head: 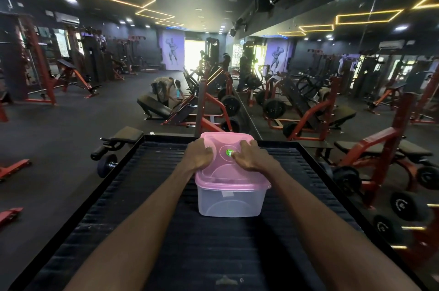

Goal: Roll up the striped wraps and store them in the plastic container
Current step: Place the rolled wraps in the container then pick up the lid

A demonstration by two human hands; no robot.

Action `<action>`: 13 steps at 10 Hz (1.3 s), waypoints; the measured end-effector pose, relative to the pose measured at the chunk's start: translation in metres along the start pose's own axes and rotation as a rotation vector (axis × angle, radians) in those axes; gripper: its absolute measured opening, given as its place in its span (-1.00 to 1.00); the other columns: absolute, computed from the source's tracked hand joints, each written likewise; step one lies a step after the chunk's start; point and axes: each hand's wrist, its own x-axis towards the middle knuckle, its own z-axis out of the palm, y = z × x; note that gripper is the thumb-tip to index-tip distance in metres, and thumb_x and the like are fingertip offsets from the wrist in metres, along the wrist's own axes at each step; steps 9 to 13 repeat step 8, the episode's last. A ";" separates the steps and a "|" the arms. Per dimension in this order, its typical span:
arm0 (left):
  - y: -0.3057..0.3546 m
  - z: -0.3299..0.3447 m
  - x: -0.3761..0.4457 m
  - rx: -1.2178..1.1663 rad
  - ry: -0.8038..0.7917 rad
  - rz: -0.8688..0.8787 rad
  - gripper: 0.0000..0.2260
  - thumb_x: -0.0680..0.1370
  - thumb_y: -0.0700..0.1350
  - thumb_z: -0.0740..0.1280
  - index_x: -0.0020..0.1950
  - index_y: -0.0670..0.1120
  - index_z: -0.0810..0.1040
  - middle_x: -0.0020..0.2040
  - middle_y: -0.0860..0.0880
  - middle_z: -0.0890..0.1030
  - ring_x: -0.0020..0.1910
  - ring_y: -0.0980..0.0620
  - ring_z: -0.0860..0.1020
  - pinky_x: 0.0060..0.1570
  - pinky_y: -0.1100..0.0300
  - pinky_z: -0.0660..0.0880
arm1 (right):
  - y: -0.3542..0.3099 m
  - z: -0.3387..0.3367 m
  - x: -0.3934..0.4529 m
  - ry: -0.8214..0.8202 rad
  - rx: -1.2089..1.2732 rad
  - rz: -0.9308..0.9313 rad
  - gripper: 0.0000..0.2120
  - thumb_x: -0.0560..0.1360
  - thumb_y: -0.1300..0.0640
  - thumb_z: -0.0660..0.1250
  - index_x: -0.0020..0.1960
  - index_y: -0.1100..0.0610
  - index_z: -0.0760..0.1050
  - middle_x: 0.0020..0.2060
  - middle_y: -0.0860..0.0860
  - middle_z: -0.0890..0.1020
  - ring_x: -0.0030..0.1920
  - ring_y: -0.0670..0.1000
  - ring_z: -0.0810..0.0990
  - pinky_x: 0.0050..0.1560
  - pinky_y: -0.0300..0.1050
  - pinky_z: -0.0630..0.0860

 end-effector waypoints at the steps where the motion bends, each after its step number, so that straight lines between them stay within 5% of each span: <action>1: 0.000 0.002 0.004 -0.010 0.001 0.005 -0.63 0.61 -0.15 0.18 0.39 -0.26 0.43 0.33 -0.23 0.54 0.25 -0.23 0.52 0.24 0.00 0.49 | 0.000 0.002 0.003 -0.013 -0.023 0.034 -0.35 0.60 -0.26 0.07 0.56 0.09 0.12 0.57 0.19 0.12 0.47 0.33 0.29 0.42 0.33 0.29; 3: 0.013 0.002 0.013 0.165 0.019 0.069 -0.61 0.61 -0.06 0.14 0.32 -0.29 0.43 0.34 -0.32 0.46 0.32 -0.28 0.42 0.28 -0.13 0.37 | -0.009 -0.001 0.008 0.025 -0.112 -0.064 -0.37 0.62 -0.27 0.04 0.58 0.02 0.10 0.62 0.14 0.00 0.58 0.32 -0.03 0.45 0.47 -0.01; 6: 0.000 0.009 0.016 0.180 -0.010 0.159 -0.65 0.66 -0.11 0.09 0.19 -0.35 0.51 0.23 -0.31 0.54 0.17 -0.24 0.54 0.06 0.03 0.44 | -0.008 0.007 0.010 -0.010 -0.120 -0.077 -0.40 0.64 -0.24 -0.08 0.58 0.04 0.11 0.61 0.15 0.05 0.58 0.32 -0.02 0.50 0.42 0.00; 7: 0.000 0.007 0.013 0.165 -0.017 0.157 -0.66 0.67 -0.12 0.08 0.12 -0.34 0.54 0.19 -0.30 0.57 0.11 -0.20 0.56 -0.06 0.16 0.32 | -0.008 0.005 0.009 -0.031 -0.120 -0.081 -0.38 0.64 -0.26 -0.08 0.60 0.04 0.07 0.61 0.16 0.03 0.58 0.31 -0.02 0.50 0.41 0.01; 13: 0.000 0.004 0.014 0.150 0.029 0.154 -0.67 0.66 -0.14 0.09 0.08 -0.33 0.56 0.15 -0.29 0.61 0.03 -0.17 0.57 -0.10 0.17 0.33 | -0.008 0.002 0.010 -0.013 -0.085 -0.081 -0.35 0.63 -0.28 -0.06 0.60 0.04 0.06 0.61 0.16 0.06 0.58 0.30 0.02 0.49 0.41 0.04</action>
